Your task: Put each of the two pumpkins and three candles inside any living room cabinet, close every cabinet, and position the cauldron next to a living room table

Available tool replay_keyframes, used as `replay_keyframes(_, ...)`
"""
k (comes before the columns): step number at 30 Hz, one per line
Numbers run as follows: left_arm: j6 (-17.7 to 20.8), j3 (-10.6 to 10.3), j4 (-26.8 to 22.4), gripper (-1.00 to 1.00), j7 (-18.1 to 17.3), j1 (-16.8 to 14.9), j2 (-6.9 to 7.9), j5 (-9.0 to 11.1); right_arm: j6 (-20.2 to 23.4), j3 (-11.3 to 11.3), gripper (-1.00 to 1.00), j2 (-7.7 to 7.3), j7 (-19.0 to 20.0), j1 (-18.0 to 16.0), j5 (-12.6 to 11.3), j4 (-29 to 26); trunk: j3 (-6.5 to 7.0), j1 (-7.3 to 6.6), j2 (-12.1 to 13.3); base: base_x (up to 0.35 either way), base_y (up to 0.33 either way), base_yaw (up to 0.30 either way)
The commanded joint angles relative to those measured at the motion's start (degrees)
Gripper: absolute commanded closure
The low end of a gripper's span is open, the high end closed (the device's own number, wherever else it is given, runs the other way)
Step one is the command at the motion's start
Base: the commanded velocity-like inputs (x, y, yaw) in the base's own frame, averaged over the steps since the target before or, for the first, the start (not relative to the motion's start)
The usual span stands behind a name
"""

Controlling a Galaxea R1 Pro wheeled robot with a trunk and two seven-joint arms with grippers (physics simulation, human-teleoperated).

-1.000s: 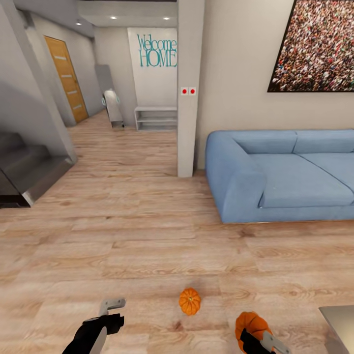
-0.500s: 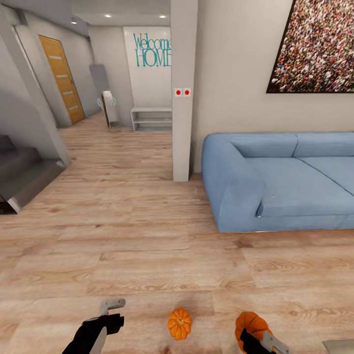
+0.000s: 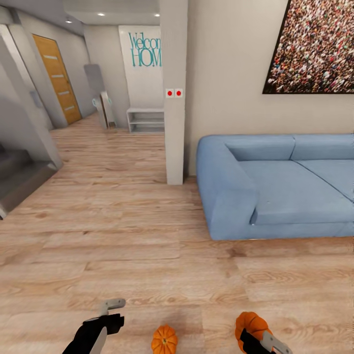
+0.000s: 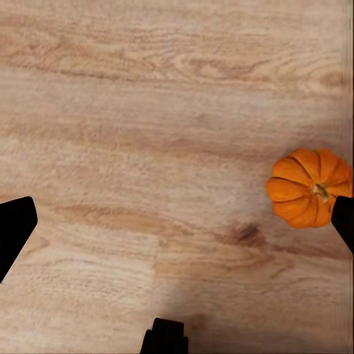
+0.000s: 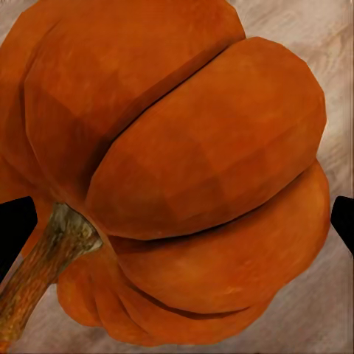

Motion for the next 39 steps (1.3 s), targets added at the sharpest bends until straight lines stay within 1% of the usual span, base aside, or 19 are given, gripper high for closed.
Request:
replay_keyframes(1, 0.0, 0.0, 0.0, -1.0, 0.0, 0.0, -0.01, 0.0, 0.0, 0.0, 1.0, 0.0, 0.0, 0.0, 0.2, 0.0, 0.0, 0.0, 0.0, 0.035, -0.271, 0.0)
replay_keyframes(5, 0.0, 0.0, 0.0, -1.0, 0.0, 0.0, -0.02, 0.0, 0.0, 0.0, 1.0, 0.01, 0.0, 0.0, 0.2, 0.0, 0.0, 0.0, 0.0, 0.013, -0.251, 0.0)
replay_keyframes(23, 0.0, 0.0, 0.0, -1.0, 0.0, 0.0, -0.02, 0.0, 0.0, 0.1, 1.0, 0.06, 0.0, 0.0, 0.2, 0.0, 0.0, 0.0, 0.0, 0.006, -0.148, 0.0)
replay_keyframes(27, 0.0, 0.0, 0.0, -1.0, 0.0, 0.0, -0.02, 0.0, 0.0, 0.1, 1.0, 0.08, 0.0, 0.0, 0.2, 0.0, 0.0, 0.0, 0.0, 0.017, -0.054, 0.0)
replay_keyframes(39, -0.1, 0.0, 0.0, -1.0, 0.0, 0.0, 0.0, 0.0, 0.0, 0.1, 1.0, 0.09, 0.0, 0.0, 0.2, 0.0, 0.0, 0.0, 0.0, 0.116, -0.032, 0.0)
